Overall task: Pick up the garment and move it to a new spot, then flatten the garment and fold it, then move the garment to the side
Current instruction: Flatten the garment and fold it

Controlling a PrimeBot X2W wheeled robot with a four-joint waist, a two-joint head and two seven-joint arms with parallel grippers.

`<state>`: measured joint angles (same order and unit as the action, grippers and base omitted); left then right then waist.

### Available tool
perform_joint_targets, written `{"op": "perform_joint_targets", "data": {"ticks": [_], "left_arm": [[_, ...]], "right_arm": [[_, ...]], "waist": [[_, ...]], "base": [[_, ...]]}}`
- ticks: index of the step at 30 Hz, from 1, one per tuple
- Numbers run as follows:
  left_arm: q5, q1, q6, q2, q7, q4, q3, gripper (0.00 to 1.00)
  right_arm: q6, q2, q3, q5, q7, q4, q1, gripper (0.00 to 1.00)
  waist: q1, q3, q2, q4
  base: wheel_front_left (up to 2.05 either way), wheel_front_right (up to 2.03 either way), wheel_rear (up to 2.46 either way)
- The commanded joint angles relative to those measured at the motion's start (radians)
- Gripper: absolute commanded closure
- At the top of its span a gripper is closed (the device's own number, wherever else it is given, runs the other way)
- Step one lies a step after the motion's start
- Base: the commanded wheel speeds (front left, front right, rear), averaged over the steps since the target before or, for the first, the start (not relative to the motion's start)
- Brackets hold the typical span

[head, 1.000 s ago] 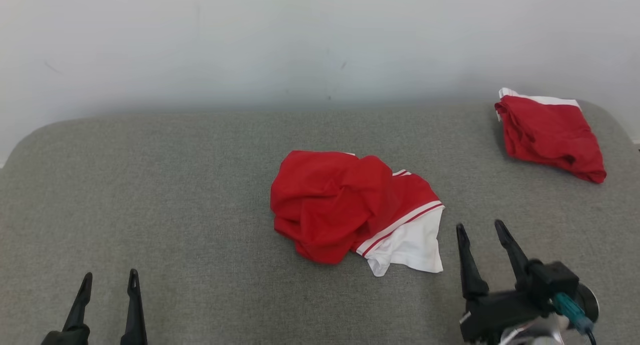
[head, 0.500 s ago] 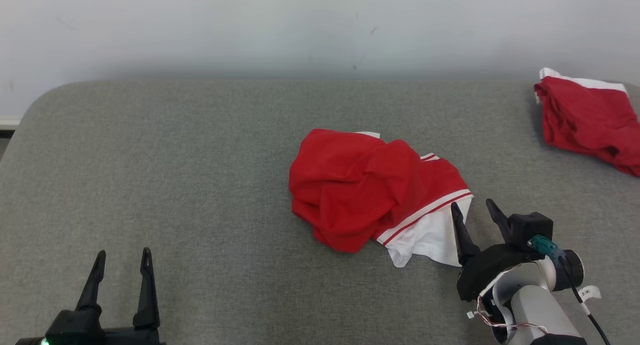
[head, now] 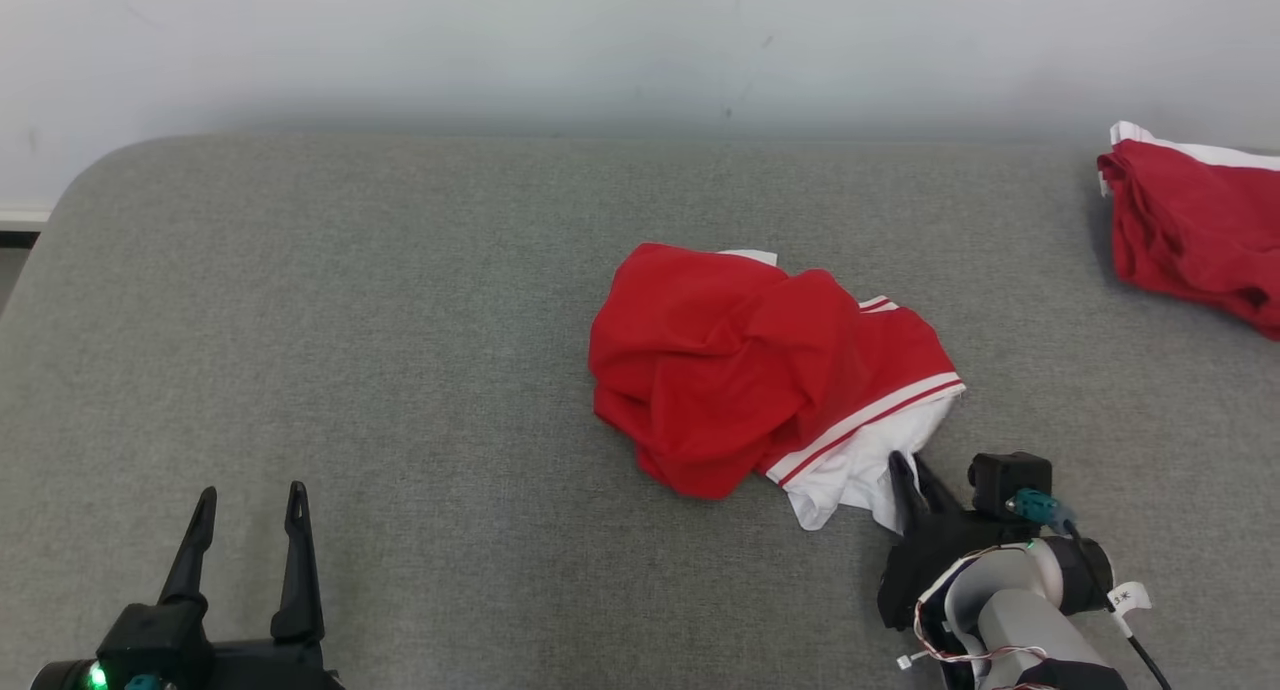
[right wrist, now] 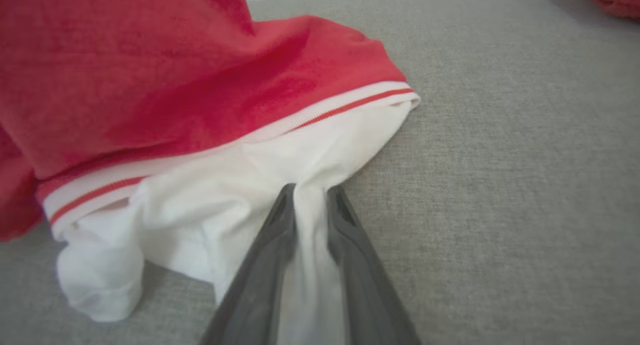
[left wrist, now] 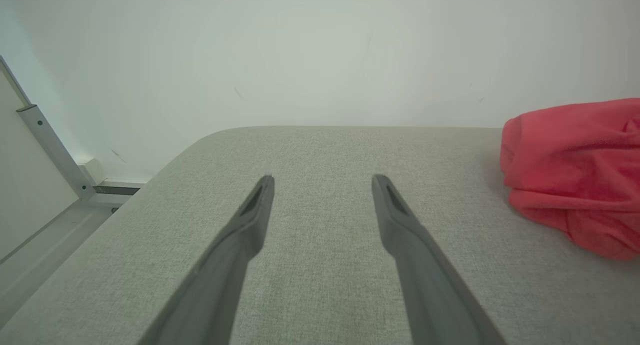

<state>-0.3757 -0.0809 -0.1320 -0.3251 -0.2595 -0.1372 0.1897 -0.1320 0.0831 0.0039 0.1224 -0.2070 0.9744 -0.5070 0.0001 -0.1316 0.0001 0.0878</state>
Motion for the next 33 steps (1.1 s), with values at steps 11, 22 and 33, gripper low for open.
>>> {"op": "perform_joint_targets", "data": {"ticks": [11,22,33], "left_arm": [[-0.015,0.044,-0.002,0.004,-0.006,-0.011,-0.016,0.0],[-0.006,0.039,-0.001,0.009,-0.006,0.01,-0.038,0.0],[0.013,0.022,0.017,0.025,-0.006,0.003,-0.054,0.0]], "right_arm": [[0.002,0.037,0.094,0.121,-0.057,-0.209,0.126,1.0],[0.002,0.049,0.053,0.187,0.062,-0.604,0.477,1.0],[0.002,0.002,-0.023,0.152,0.194,-0.92,0.652,0.0]], "waist": [[-0.0001,0.053,-0.0001,-0.094],[-0.0001,0.03,-0.0001,-0.156],[-0.0001,0.017,-0.0001,-0.161]], "base": [[0.0,0.0,0.0],[0.0,0.0,0.0],[0.0,0.0,0.0]]}}
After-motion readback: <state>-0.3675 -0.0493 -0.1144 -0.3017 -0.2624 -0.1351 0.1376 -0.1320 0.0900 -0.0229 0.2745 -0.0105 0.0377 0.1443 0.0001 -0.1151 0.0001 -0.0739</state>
